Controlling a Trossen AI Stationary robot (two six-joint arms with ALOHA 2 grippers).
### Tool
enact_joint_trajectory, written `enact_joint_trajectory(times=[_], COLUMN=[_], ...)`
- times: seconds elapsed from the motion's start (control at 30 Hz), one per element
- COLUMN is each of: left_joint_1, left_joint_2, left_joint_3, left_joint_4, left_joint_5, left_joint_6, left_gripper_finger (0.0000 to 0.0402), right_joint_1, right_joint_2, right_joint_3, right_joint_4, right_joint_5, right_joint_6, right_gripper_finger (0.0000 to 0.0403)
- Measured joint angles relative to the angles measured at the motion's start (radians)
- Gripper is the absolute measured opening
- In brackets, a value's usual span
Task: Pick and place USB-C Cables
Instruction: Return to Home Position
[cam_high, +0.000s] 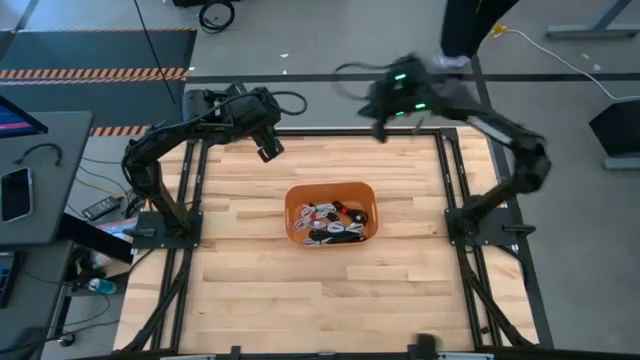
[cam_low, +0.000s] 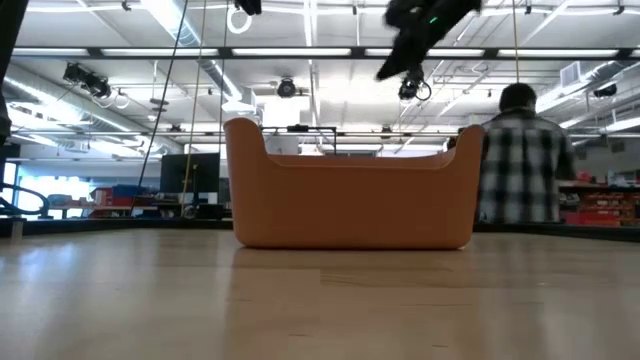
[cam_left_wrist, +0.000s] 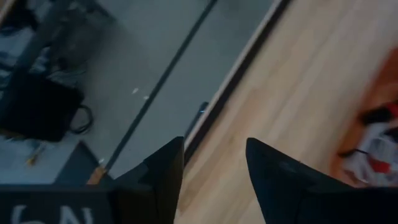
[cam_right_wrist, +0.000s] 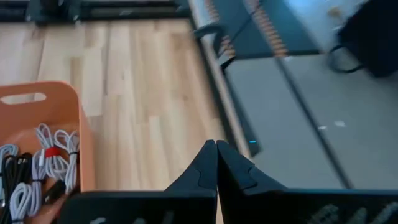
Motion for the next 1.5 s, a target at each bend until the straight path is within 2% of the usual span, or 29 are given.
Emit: enact_joint_trajectory(times=[0.13, 0.23, 0.4, 0.53, 0.7, 0.83, 0.93, 1.0, 1.07, 1.17, 1.3, 1.5], left_joint_1=[-0.029, -0.071, -0.186, -0.289, -0.426, -0.539, -0.617, -0.667, -0.722, -0.812, -0.902, -0.959], left_joint_2=[-0.034, -0.067, -0.106, -0.142, -0.181, -0.232, -0.318, -0.398, -0.485, -0.610, -0.789, -1.032], left_joint_3=[0.000, 0.000, 0.000, 0.000, 0.000, -0.031, -0.182, -0.339, -0.512, -0.750, -1.037, -1.471], left_joint_4=[0.000, 0.000, 0.000, 0.000, 0.000, 0.003, 0.003, 0.019, 0.107, 0.337, 0.673, 1.185], left_joint_5=[0.080, 0.094, 0.085, 0.040, -0.021, -0.059, -0.109, -0.136, -0.155, -0.172, -0.186, -0.164], left_joint_6=[-0.005, -0.051, -0.102, -0.137, -0.189, -0.212, -0.307, -0.416, -0.497, -0.486, -0.391, -0.277], left_gripper_finger=[0.0158, 0.0135, 0.0069, 0.0010, 0.0008, 0.0005, 0.0005, 0.0004, 0.0003, 0.0003, 0.0003, 0.0003], right_joint_1=[-0.084, -0.132, -0.167, -0.166, -0.165, -0.165, -0.165, -0.165, -0.165, -0.165, -0.168, -0.219], right_joint_2=[-0.174, -0.295, -0.474, -0.594, -0.723, -0.827, -0.897, -0.939, -0.985, -1.047, -1.145, -1.350], right_joint_3=[0.000, 0.000, 0.001, 0.001, 0.000, 0.000, -0.014, -0.030, -0.055, -0.113, -0.229, -0.482], right_joint_4=[-0.081, -0.128, -0.185, -0.227, -0.282, -0.314, -0.315, -0.313, -0.294, -0.263, -0.183, 0.001], right_joint_5=[-0.012, -0.030, -0.036, -0.038, -0.043, -0.108, -0.184, -0.215, -0.227, -0.280, -0.392, -0.512], right_joint_6=[-0.023, -0.027, -0.020, 0.009, 0.068, 0.154, 0.236, 0.290, 0.346, 0.405, 0.476, 0.648], right_gripper_finger=[0.0000, 0.0000, 0.0000, 0.0000, 0.0000, 0.0000, 0.0000, 0.0000, 0.0000, 0.0000, 0.0000, 0.0000])
